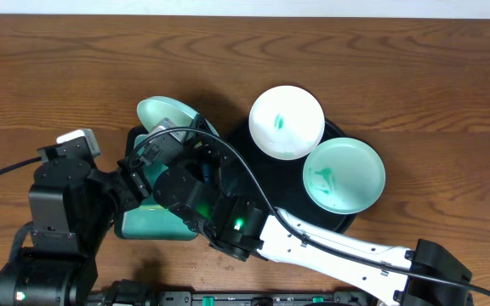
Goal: Clean dirty plates on tray and stack at the side
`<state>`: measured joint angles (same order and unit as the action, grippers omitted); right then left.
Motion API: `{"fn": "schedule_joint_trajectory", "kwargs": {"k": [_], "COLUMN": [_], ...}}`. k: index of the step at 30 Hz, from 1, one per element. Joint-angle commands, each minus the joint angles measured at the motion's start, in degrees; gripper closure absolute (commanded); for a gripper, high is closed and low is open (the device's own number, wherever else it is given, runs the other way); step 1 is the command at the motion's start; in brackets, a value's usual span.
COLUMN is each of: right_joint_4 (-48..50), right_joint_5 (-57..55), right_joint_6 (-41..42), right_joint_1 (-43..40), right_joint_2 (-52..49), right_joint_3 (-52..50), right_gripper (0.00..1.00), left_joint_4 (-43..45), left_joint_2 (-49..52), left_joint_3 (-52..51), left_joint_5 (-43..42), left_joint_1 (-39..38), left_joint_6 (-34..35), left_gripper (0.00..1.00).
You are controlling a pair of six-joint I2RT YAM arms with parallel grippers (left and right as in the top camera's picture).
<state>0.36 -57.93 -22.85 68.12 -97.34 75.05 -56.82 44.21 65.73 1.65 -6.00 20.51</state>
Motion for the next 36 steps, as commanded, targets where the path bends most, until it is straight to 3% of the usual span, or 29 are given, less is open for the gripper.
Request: {"fn": "schedule_joint_trajectory", "kwargs": {"k": [1, 15, 19, 20, 21, 23, 28, 31, 36], "right_joint_4": [0.3, 0.5, -4.5, -8.4, -15.6, -21.0, -23.1, -26.9, -37.9], "right_joint_5": [-1.8, -1.9, -1.0, 2.0, 12.9, 29.7, 69.9, 73.3, 66.0], "right_joint_6": [-0.6, 0.7, 16.6, 23.8, 36.3, 47.6, 51.3, 51.3, 51.6], "right_joint_1": [0.5, 0.5, -1.9, -3.5, -6.9, -12.2, -28.1, -35.6, -51.2], "right_joint_2": [1.6, 1.6, 1.6, 1.6, 1.6, 1.2, 3.1, 7.3, 15.5], "right_joint_3": [0.9, 0.9, 0.9, 0.9, 0.9, 0.9, 0.9, 0.9, 0.9], "right_gripper": [0.99, 0.99, 0.99, 0.99, 0.99, 0.99, 0.99, 0.99, 0.99], "left_joint_4": [-0.1, -0.1, -0.1, -0.1, -0.1, -0.1, -0.2, -0.1, -0.1], "left_joint_2": [0.0, 0.0, 0.0, 0.0, 0.0, 0.0, 0.0, 0.0, 0.0], "left_joint_3": [0.8, 0.8, 0.8, 0.8, 0.8, 0.8, 0.8, 0.8, 0.8], "left_joint_5": [0.1, 0.1, 0.1, 0.1, 0.1, 0.1, 0.1, 0.1, 0.1], "left_joint_1": [0.2, 0.2, 0.2, 0.2, 0.2, 0.2, 0.2, 0.2, 0.2], "left_joint_6": [-0.6, -0.6, -0.6, -0.6, -0.6, -0.6, -0.6, -0.6, -0.6], "left_gripper": [0.18, 0.18, 0.18, 0.18, 0.18, 0.18, 0.18, 0.18, 0.18]}}
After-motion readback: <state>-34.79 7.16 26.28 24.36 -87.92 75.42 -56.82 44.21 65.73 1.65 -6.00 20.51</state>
